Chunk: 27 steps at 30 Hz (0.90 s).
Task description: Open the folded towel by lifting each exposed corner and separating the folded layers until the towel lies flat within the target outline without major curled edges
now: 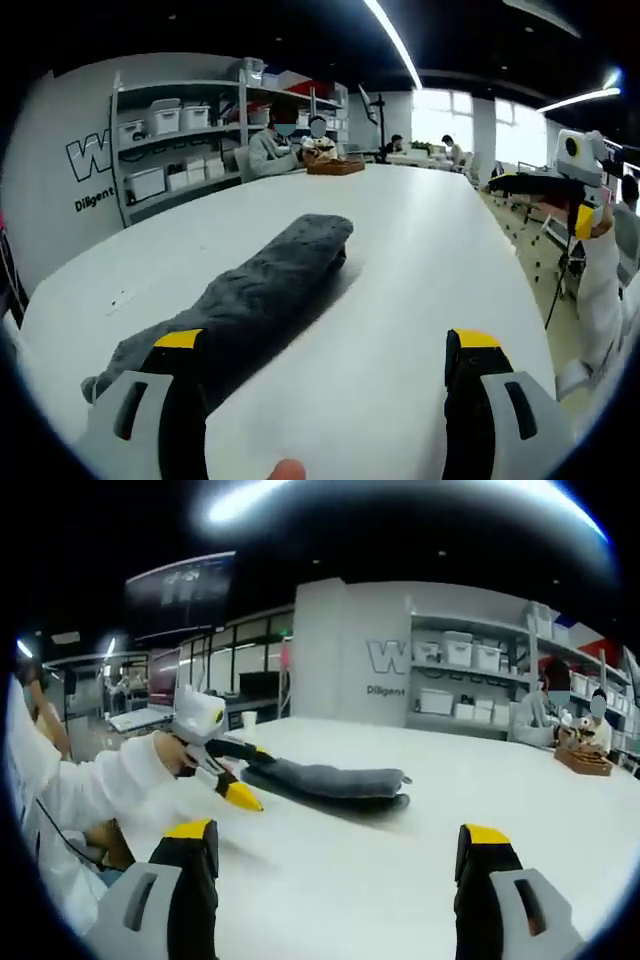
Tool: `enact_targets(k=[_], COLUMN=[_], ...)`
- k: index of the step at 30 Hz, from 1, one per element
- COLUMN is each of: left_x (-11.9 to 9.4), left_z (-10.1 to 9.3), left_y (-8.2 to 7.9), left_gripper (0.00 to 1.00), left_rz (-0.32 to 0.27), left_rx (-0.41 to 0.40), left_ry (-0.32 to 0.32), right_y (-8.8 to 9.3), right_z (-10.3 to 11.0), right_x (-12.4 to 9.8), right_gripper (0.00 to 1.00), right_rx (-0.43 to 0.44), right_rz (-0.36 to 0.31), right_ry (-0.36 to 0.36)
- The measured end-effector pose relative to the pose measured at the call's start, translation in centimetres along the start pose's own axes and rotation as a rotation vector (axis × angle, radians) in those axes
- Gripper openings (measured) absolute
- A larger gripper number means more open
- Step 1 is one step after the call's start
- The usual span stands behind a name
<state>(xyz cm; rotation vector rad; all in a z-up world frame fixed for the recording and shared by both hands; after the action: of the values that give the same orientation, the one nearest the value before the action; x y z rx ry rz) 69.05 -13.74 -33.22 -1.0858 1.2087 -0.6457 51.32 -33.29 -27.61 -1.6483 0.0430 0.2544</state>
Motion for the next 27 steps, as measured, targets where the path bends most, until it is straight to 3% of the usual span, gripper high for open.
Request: enact_targets(k=[3,14,20,24,27], left_x=[2.0,8.9,11.3,12.4,13.2], left_z=[0.2,0.8,0.4,0.7,0.5], left_y=[-1.1,-4.5,-5.3,-5.5,-5.7], left_gripper=[0.98,0.92,0.79,0.74,0.67], left_rz=[0.005,-0.015,-0.033,0.009,0.03], left_rx=[0.073,0.141,0.204,0.283,0.29], left_ry=[-0.016,-0.037,-0.039,-0.086,-0.097], right_y=[0.0,-0.1,0.2,0.2,0.0], right_z=[-0.2,-0.5,-0.8,-0.8,-0.4], right_x=[-0.2,-0.6,-0.8,-0.9,-0.9], right_gripper=[0.99,0.99,0.99,0.99,0.99], right_rx=[-0.003,0.004,0.004,-0.001,0.0], right_rz=[0.001,-0.001,0.028,0.035,0.028], right_ry=[0.001,-0.011,0.008,0.015,-0.007])
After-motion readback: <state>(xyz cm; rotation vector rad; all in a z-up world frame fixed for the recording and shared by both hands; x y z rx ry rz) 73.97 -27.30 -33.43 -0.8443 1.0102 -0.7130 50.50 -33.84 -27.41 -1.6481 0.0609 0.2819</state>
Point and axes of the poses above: the point that each gripper's makers call its tool centre point, and the gripper's own axes: x roughly forward along the fingers, z roughly to its left, y roughly out of its underside, the point moved 5 cm from there along -x, roughly backward along the fingers, and after that the axes turned 14 degrees about y, right-handed, at the moved point
